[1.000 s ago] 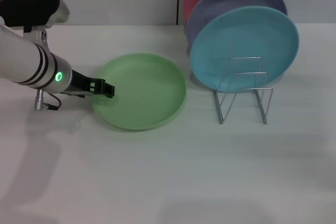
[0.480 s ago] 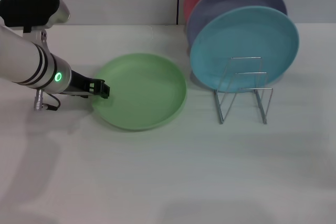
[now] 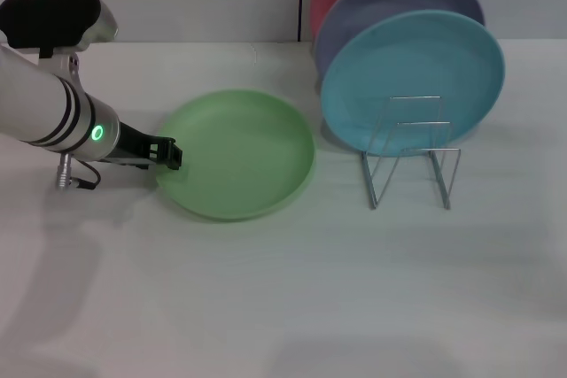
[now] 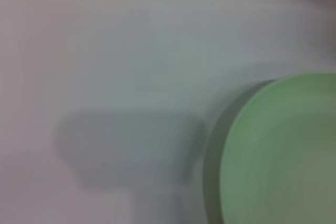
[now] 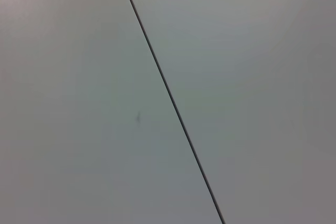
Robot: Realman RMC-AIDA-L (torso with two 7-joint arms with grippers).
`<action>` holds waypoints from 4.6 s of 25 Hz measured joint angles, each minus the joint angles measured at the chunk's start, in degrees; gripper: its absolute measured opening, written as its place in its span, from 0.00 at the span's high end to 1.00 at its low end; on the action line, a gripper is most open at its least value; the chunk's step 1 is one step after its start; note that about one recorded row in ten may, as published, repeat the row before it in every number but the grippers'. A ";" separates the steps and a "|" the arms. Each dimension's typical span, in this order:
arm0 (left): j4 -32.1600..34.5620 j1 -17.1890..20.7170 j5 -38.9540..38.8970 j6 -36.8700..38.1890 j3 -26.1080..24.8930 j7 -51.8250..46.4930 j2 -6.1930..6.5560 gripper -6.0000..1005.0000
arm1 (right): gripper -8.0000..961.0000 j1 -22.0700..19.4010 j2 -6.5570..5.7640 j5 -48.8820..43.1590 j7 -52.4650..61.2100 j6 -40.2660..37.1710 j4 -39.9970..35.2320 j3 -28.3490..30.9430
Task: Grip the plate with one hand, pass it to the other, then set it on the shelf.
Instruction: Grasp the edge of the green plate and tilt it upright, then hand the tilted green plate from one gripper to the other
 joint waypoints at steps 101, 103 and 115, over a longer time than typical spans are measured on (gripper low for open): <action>-11.79 20.24 -21.31 27.89 -1.90 18.87 -0.59 0.96 | 0.48 1.84 -0.17 -0.45 -0.51 2.17 -0.52 -0.09; -11.78 20.57 -21.71 29.35 -1.35 18.97 -0.59 0.96 | 0.48 1.89 -0.17 -0.45 -0.53 2.21 -0.53 -0.09; -11.68 27.19 -25.48 54.21 11.87 19.74 -0.26 0.95 | 0.48 2.63 -0.17 -0.45 -0.56 3.75 -0.73 -0.09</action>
